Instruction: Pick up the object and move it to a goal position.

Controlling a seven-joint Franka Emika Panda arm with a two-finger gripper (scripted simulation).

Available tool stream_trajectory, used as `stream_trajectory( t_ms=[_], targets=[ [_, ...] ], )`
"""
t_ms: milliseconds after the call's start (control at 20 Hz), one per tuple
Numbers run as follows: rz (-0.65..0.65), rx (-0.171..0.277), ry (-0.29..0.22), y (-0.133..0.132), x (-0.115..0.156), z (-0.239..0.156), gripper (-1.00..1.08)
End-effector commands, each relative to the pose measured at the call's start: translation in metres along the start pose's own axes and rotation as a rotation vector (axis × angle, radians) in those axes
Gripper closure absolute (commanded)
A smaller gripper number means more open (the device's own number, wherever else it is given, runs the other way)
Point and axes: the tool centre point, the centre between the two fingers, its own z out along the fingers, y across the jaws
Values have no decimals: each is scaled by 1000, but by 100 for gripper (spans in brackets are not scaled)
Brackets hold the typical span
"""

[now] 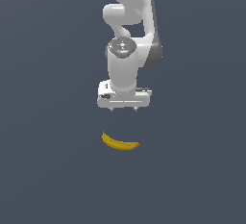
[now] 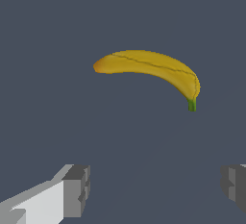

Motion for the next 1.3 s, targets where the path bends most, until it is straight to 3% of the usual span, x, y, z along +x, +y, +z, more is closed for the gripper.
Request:
stream_trajectory(
  t_ms=[0,450,850,1250],
  targets=[
    [0,0,0,0,0,0,-92],
    [-29,19,9,-17,-1,-2,-92],
    [-51,16,9,-16,1,0,-92],
    [-162,8,9,-13,11,7,-92]
  ],
)
